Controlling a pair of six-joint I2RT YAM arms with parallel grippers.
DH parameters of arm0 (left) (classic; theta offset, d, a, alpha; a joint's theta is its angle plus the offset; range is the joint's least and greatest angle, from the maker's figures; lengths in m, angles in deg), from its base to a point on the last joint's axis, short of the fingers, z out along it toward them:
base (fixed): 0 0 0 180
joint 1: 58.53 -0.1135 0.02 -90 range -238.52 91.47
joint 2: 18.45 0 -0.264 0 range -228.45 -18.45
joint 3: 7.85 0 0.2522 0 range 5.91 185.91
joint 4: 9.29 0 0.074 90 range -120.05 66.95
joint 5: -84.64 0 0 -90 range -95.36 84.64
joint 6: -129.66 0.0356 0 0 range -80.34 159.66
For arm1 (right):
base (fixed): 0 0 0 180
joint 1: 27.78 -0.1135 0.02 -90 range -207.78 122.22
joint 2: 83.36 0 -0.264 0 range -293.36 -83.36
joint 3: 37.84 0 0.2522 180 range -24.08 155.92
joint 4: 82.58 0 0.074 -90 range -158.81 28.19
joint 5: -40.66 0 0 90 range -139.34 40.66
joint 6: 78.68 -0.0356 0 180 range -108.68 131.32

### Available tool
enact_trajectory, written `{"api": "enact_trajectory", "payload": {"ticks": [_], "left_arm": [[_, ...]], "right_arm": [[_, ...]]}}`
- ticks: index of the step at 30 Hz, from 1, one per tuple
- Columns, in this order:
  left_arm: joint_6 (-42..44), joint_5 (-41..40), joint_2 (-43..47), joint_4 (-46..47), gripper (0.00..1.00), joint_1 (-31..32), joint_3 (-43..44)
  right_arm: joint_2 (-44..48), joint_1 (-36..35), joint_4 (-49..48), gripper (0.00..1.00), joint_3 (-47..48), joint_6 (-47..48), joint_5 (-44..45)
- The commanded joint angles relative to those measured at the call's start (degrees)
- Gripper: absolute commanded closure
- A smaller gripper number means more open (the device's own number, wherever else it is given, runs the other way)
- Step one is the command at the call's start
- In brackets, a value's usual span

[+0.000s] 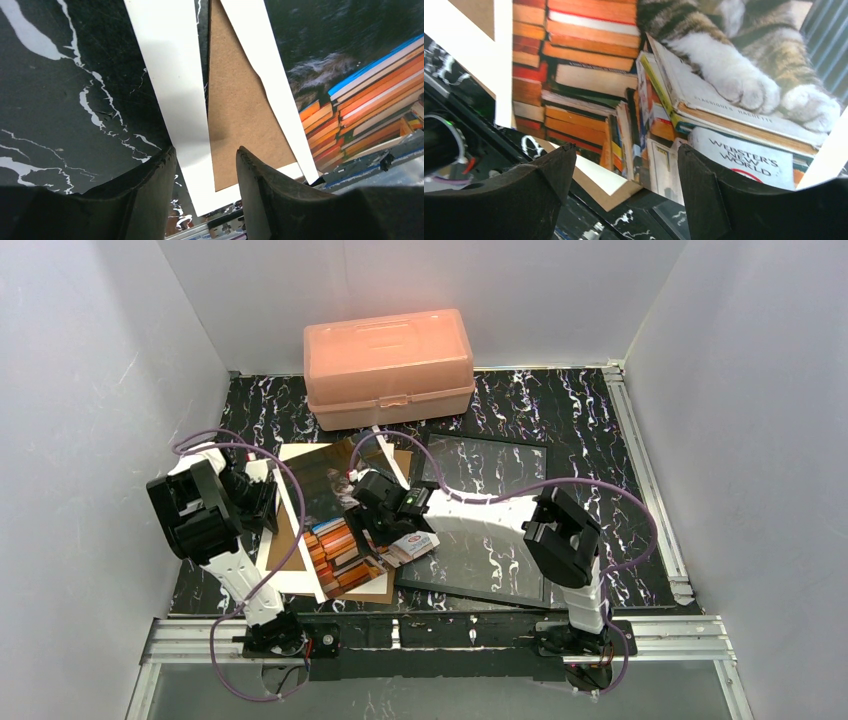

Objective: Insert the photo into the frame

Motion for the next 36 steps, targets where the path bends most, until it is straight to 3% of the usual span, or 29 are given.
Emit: {"api": "enact_trajectory", "payload": {"ticks": [1, 9, 18, 27, 36], "left_arm": [[-0.70, -7.29, 0.45, 10.75, 0.55, -0.28, -4.45], [-1.24, -16.95, 0.14, 17.73, 0.66, -0.34, -3.90], [-1.24, -17.51, -0.64, 16.84, 0.73, -0.45, -2.32], [-2.36, -6.46, -0.46, 4.37, 0.74, -2.88, 6.33], [-1.99, -4.15, 0.76, 0.87, 0.74, -3.02, 8.01]], "right_arm": [[1.71, -2.16, 5.12, 0.18, 0.47, 3.00, 4.33], [5.47, -4.51, 1.92, 0.18, -5.37, 2.62, 4.92], [5.34, -4.60, -3.54, 0.19, -9.17, 2.16, 0.50], [5.71, -5.44, -4.86, 0.23, -10.71, 5.28, -5.35], [8.18, -7.26, -5.17, 0.24, -14.74, 6.01, -5.18]]}}
